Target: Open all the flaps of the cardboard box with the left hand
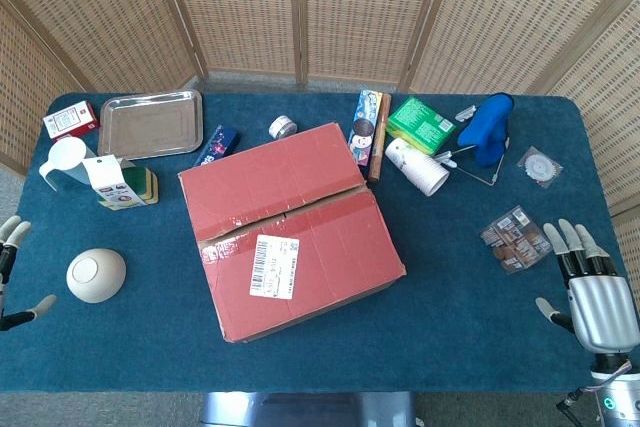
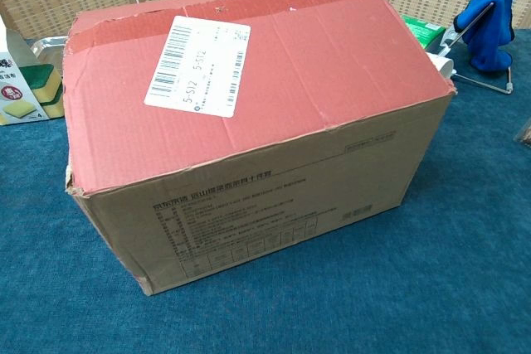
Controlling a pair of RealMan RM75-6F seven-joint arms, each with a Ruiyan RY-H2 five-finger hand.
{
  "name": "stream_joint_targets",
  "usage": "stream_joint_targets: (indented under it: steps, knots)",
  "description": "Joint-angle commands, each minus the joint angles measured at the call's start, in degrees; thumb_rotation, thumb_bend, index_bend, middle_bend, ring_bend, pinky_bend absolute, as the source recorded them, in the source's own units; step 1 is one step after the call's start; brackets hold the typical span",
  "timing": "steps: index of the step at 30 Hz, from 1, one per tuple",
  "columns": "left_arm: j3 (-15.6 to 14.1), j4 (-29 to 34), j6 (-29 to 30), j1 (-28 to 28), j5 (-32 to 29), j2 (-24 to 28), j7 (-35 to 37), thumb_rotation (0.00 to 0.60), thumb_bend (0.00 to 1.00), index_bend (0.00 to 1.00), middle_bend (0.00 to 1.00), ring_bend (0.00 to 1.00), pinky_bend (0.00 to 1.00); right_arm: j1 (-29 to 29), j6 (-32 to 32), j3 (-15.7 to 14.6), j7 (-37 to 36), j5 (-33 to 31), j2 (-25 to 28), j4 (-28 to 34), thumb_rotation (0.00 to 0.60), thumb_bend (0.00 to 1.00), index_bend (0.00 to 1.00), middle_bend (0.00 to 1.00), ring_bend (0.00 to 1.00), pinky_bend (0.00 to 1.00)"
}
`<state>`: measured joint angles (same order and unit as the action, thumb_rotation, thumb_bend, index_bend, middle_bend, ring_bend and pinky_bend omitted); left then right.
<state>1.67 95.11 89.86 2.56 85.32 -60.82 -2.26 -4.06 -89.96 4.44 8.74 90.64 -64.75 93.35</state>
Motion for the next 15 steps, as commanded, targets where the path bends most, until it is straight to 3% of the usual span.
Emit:
stream_joint_targets:
  steps: [1,12,15]
  knots:
    - [0.1,-0.3,0.21,-0.1,0.17,-0.1,0.16,0.6,0.25,0.04,0.0,0.0,0.0,-0.02,0.21,-0.14,0.24,-0.04,-0.02,0.18,0.6,0.0,0.0,0.0,0.0,0.23]
    - [0.55,1.04,-0.52,1.05,2.09,-0.32,1.03,0.6,0.25,0.04,0.0,0.0,0.0,0.1,0.21,-0.49,0.12,0.43,0.45,1.53,0.6,0.0,0.0,0.0,0.0,0.23]
    - [1.77,2.91,-2.64,3.61,3.12,-0.66,0.26,0.6,0.25,0.04,0.0,0.0,0.0,0.02,0.29,-0.5,0.07,0.55,0.57,1.77,0.6,0.0,0.0,0.0,0.0,0.23]
